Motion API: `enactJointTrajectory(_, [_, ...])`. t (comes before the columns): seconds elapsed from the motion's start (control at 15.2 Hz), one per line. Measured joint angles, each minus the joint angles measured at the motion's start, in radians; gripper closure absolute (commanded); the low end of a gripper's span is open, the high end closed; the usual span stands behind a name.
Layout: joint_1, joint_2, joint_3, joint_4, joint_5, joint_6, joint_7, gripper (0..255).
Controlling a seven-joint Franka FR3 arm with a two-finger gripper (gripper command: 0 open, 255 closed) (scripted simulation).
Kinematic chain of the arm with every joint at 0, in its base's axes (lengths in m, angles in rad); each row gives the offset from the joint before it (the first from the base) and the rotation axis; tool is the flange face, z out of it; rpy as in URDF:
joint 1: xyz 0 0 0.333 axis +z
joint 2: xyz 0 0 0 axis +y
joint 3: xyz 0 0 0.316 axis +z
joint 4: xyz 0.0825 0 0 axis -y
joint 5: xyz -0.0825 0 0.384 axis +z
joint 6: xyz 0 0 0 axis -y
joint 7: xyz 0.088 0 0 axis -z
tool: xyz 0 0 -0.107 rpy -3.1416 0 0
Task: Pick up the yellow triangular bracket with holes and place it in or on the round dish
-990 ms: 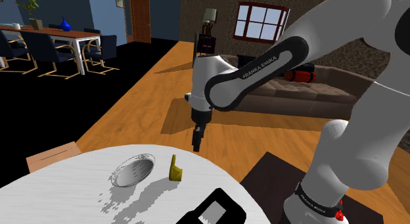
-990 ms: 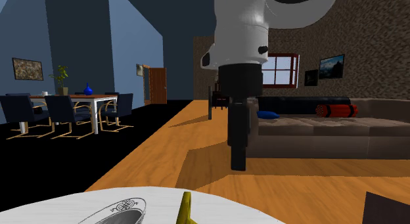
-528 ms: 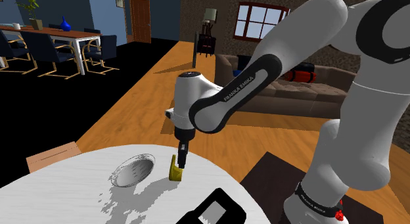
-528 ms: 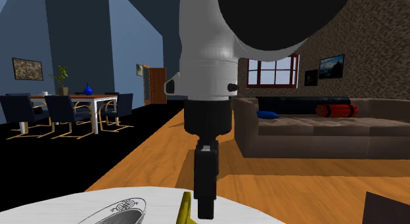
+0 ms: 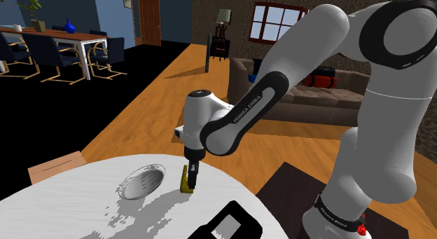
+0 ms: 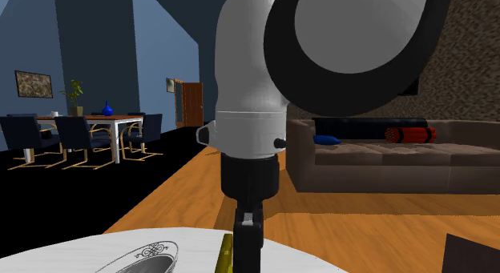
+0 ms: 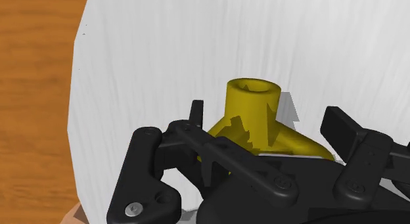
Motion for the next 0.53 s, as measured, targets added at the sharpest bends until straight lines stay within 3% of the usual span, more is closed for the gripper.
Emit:
enactJointTrajectory(0.4, [0.000,0.009,-0.001,-0.002,-0.003,0.011,0.002,0])
enactJointTrajectory(0.46, [0.000,0.009,-0.001,-0.002,-0.003,0.011,0.002,255])
enactJointTrajectory(0.53, [0.000,0.009,-0.001,-0.002,-0.003,0.011,0.002,255])
